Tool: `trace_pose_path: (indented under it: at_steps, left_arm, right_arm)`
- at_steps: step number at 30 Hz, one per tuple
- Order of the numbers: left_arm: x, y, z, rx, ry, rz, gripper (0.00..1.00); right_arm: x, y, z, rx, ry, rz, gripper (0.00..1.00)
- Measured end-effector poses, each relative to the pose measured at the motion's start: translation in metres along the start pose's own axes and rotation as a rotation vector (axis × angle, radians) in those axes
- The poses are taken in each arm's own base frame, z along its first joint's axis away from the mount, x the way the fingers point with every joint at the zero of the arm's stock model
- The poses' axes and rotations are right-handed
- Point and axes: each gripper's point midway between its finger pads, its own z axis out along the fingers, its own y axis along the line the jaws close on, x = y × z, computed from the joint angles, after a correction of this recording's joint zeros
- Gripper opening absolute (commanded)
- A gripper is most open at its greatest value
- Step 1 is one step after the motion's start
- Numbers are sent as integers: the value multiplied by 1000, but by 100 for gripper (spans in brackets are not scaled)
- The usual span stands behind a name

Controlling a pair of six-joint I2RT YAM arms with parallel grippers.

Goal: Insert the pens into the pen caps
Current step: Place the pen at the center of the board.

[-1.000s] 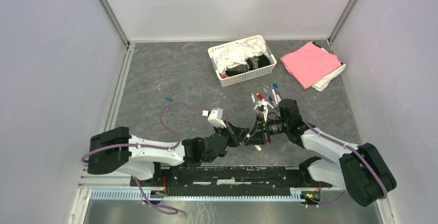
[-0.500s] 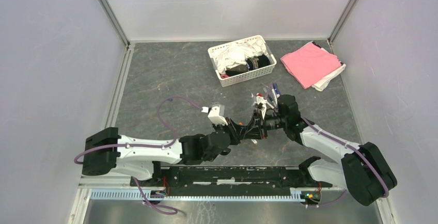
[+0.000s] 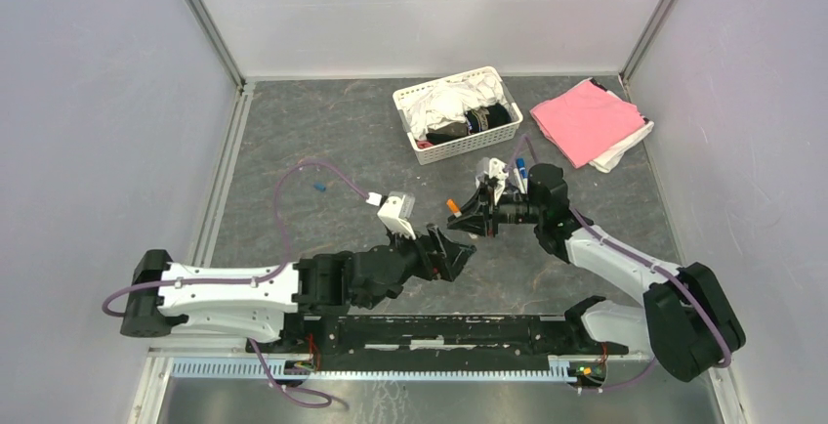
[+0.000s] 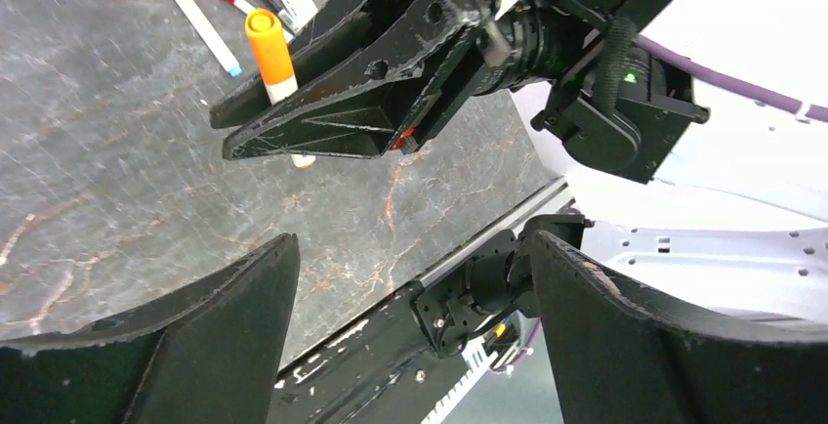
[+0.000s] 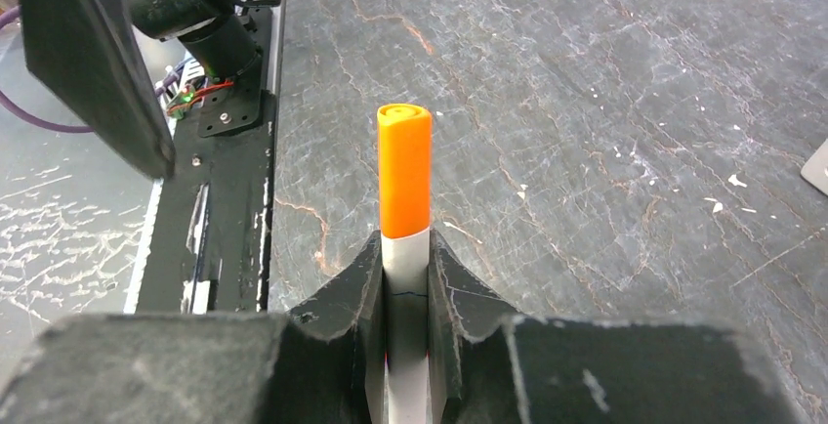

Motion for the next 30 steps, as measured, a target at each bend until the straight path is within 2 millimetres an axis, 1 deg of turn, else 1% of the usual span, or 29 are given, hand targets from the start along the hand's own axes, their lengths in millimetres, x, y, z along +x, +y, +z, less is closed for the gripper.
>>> trace_pose_path:
  at_steps: [1, 3, 5, 7, 9, 11, 12, 14, 16, 17, 20, 24, 27, 30]
  left_arm:
    - [-4, 0, -3, 2, -3, 22, 99]
    - [-12, 2, -8, 2, -13, 66, 100]
    - [-18, 8, -10, -7, -23, 122, 100]
    - [-28, 19, -8, -26, -44, 178, 100]
    - [-38, 37, -3, -55, -65, 201, 100]
    - [-51, 67, 3, -100, -102, 188, 100]
    - [-58, 85, 4, -134, -126, 179, 100]
    - [-67, 112, 2, -185, -163, 165, 100]
    - [-70, 129, -5, -210, -186, 156, 100]
    - [-71, 134, -9, -213, -198, 150, 100]
    - [-75, 140, -19, -207, -229, 136, 100]
    - [-78, 150, -32, -222, -262, 114, 100]
    - [-76, 162, -41, -242, -278, 96, 100]
    - [-76, 169, -50, -253, -294, 78, 100]
  right_arm:
    - [1, -1, 0, 1, 2, 1, 5]
    - [3, -7, -1, 17, 9, 8, 8]
    - [6, -21, -4, 61, 24, 14, 9]
    - [10, -40, -7, 128, 48, 27, 12]
    - [15, -60, -9, 205, 80, 47, 14]
    - [23, -81, -11, 298, 120, 75, 17]
    - [27, -91, -13, 343, 140, 92, 18]
    - [38, -111, -16, 428, 188, 128, 21]
    - [51, -132, -17, 510, 252, 168, 24]
    - [57, -142, -17, 546, 283, 184, 24]
    - [75, -165, -14, 619, 372, 223, 26]
    - [98, -177, -9, 664, 465, 268, 29]
    - [111, -182, -12, 700, 516, 288, 30]
    - [117, -185, -17, 732, 539, 294, 31]
